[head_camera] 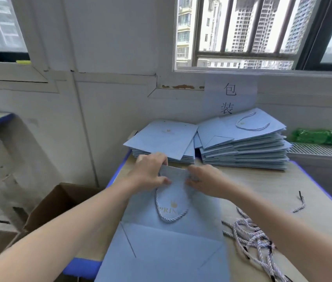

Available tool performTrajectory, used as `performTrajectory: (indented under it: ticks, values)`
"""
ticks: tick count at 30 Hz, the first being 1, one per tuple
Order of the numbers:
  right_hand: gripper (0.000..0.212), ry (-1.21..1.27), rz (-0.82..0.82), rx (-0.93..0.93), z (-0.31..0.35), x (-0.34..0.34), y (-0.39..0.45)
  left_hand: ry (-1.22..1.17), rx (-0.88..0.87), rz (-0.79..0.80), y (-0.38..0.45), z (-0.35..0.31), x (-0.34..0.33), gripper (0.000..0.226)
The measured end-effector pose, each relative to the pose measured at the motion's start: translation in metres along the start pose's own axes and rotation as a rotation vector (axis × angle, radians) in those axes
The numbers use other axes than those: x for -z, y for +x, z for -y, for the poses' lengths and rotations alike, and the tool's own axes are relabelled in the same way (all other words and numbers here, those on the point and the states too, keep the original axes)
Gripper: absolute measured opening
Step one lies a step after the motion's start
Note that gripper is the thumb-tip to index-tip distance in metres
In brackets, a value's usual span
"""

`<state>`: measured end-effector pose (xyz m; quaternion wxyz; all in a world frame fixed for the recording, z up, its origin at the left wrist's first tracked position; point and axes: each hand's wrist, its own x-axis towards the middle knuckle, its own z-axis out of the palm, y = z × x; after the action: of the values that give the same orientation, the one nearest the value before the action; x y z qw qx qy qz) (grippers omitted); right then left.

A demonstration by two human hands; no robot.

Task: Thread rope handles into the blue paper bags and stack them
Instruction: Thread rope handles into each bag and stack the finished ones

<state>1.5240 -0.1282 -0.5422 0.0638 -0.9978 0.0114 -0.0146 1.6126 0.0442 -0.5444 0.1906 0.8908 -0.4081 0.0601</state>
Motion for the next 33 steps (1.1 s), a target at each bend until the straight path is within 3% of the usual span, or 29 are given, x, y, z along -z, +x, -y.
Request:
performTrajectory:
  ticks: [4,7,12,15,18,21,25,29,33]
  values:
    - [0.036,0.012,-0.126,-0.05,-0.012,0.049,0.01,0.141,-0.126,-0.369,0.04,-0.016,0.029,0.034]
    - [0.04,0.11,-0.265,-0.126,-0.026,0.079,0.019,0.12,-0.094,-0.494,0.07,-0.033,0.042,0.044]
    - [0.039,0.208,-0.418,-0.279,-0.089,0.105,0.041,0.042,0.013,-0.322,0.099,-0.032,0.02,0.049]
    - [0.04,0.012,-0.56,-0.437,-0.134,0.121,0.053,0.044,0.051,-0.233,0.118,-0.031,0.009,0.052]
    - [0.054,-0.398,-0.447,-0.516,-0.155,0.122,0.067,0.114,0.118,0.028,0.141,-0.033,-0.01,0.059]
    - [0.042,-0.437,-0.305,-0.286,-0.144,0.085,0.081,0.169,0.196,0.256,0.156,-0.03,-0.038,0.06]
    - [0.045,-0.295,-0.034,-0.177,-0.117,0.027,0.08,0.224,0.204,0.202,0.163,-0.025,-0.06,0.06]
    - [0.05,-0.361,-0.04,-0.275,-0.133,0.021,0.093,0.229,0.336,0.238,0.159,-0.014,-0.061,0.079]
    - [0.047,-0.216,0.006,-0.289,-0.15,0.032,0.106,0.243,0.291,0.241,0.152,-0.003,-0.056,0.072]
